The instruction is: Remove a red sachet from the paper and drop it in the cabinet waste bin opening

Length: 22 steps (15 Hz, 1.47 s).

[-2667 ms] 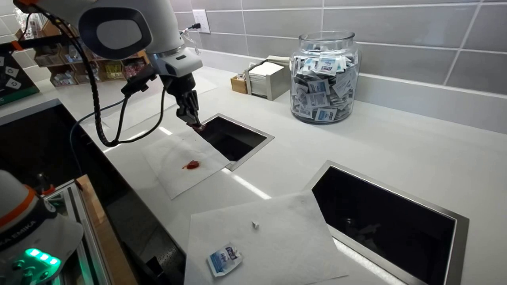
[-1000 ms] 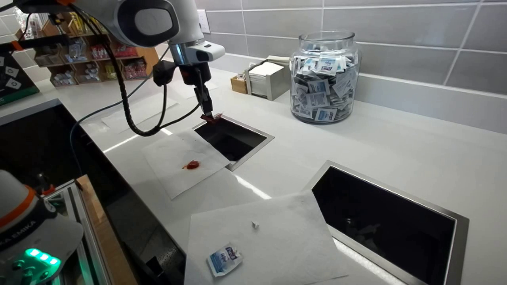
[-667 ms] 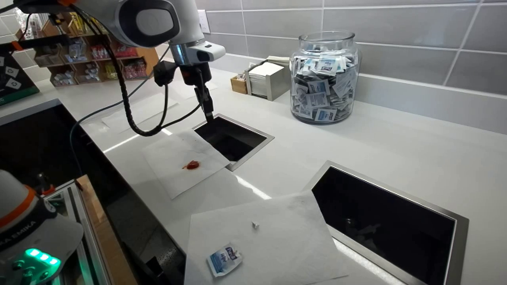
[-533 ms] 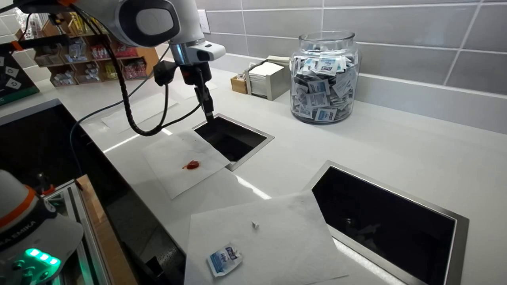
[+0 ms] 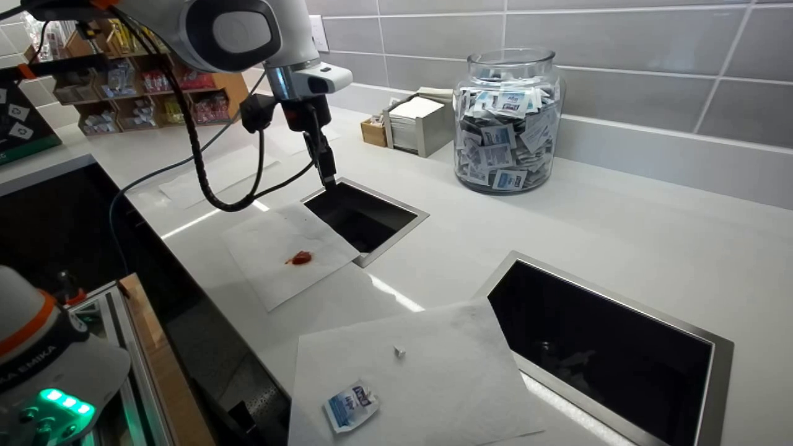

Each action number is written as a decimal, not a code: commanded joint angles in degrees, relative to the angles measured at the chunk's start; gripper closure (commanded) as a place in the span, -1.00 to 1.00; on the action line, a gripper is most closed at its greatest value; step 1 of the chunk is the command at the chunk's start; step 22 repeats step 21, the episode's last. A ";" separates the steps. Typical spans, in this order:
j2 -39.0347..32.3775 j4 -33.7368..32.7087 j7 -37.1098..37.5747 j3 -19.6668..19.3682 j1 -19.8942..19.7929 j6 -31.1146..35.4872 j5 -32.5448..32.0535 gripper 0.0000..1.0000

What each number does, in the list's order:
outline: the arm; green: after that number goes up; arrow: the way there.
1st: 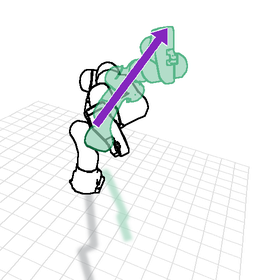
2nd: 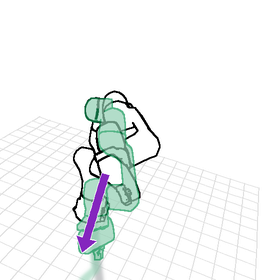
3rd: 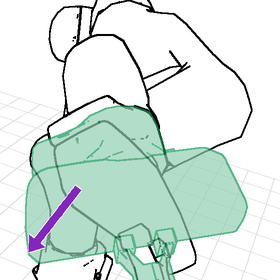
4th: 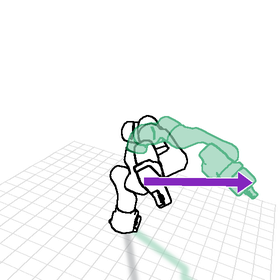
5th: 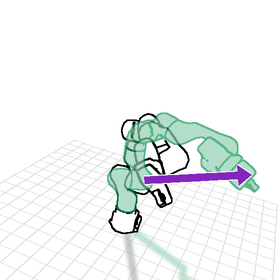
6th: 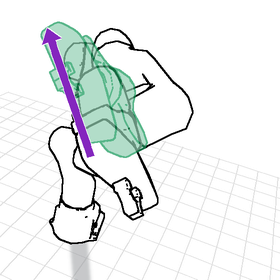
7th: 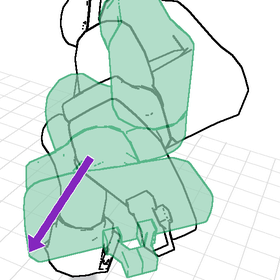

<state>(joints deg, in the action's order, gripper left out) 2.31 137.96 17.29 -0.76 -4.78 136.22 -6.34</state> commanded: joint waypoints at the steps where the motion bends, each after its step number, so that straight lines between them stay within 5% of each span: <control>1: 3.27 2.37 1.96 -0.14 0.89 -0.08 -1.05 -0.35; 6: 10.77 7.86 7.15 0.39 0.53 -0.06 -0.74 -1.00; 13: 22.56 15.98 16.76 1.76 -2.12 -0.22 2.31 -1.00; 22: 21.92 15.15 15.81 2.18 -2.90 -0.11 2.79 -1.00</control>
